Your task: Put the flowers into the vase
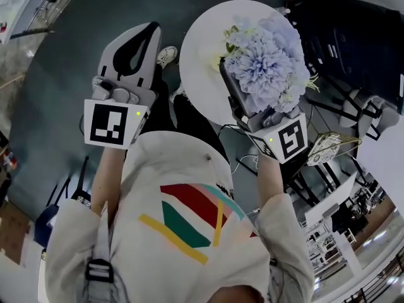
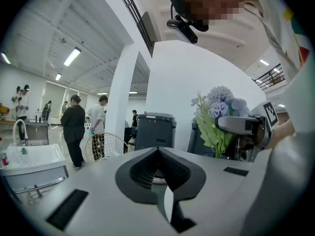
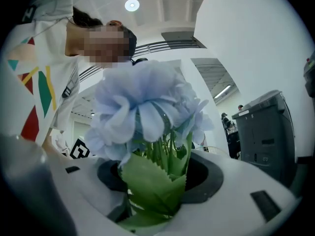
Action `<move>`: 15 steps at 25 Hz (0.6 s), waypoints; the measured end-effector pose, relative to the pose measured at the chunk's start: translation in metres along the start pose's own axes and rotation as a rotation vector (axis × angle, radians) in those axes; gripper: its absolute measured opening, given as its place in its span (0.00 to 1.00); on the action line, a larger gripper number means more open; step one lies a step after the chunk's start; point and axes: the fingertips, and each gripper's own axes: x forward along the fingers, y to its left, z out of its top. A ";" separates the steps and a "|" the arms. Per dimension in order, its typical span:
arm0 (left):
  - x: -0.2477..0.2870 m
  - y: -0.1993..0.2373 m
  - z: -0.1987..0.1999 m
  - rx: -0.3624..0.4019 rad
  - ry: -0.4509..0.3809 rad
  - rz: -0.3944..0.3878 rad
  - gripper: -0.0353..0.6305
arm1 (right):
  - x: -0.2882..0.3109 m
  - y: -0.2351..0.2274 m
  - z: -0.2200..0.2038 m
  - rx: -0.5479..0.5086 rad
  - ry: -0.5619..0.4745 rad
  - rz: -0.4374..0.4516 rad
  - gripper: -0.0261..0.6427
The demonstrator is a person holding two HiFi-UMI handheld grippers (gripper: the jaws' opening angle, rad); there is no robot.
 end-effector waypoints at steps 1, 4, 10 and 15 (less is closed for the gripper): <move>0.001 0.001 -0.001 0.002 0.003 -0.003 0.06 | -0.001 -0.002 -0.007 0.018 0.008 -0.009 0.42; 0.007 0.005 0.000 0.007 0.007 -0.016 0.06 | -0.001 -0.008 -0.022 0.059 0.017 -0.038 0.42; 0.022 0.007 -0.001 0.011 0.014 -0.046 0.06 | 0.005 -0.011 -0.049 -0.018 0.116 -0.057 0.42; 0.027 0.006 -0.005 0.001 0.026 -0.074 0.06 | 0.013 -0.008 -0.062 -0.071 0.153 -0.049 0.42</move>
